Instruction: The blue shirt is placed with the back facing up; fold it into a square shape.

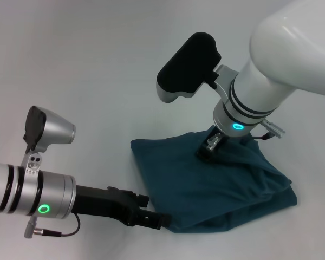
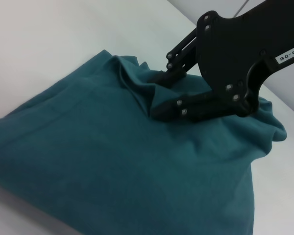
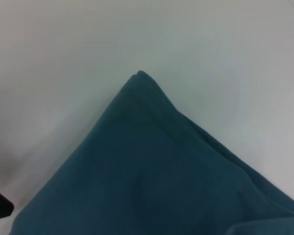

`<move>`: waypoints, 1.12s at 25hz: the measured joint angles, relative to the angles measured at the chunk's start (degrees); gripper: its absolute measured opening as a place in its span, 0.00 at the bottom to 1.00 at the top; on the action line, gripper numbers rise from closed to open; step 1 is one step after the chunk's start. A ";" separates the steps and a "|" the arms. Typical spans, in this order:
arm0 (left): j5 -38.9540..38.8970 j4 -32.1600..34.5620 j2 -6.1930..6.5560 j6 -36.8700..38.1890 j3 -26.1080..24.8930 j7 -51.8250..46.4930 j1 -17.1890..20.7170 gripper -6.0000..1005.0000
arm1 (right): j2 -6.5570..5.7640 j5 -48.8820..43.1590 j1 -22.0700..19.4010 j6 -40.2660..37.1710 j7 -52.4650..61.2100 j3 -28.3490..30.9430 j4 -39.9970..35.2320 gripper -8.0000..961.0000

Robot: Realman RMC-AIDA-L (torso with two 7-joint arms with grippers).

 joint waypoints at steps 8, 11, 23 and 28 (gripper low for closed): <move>-0.01 0.15 0.06 -0.02 0.02 1.16 0.32 0.91 | -0.77 0.08 -4.03 -0.38 -0.41 4.16 -4.78 0.21; -0.01 0.20 0.12 0.04 0.01 1.64 0.20 0.90 | -0.96 -0.03 -6.53 -0.84 -1.28 8.62 -7.65 0.14; 1.32 0.54 0.12 -0.04 -0.01 2.43 -0.50 0.90 | -1.02 0.25 -12.99 0.05 -5.45 22.59 -10.84 0.05; 1.39 0.56 0.10 -0.04 0.00 2.77 -0.49 0.90 | -1.13 0.77 -15.03 1.70 -6.75 25.92 -10.28 0.05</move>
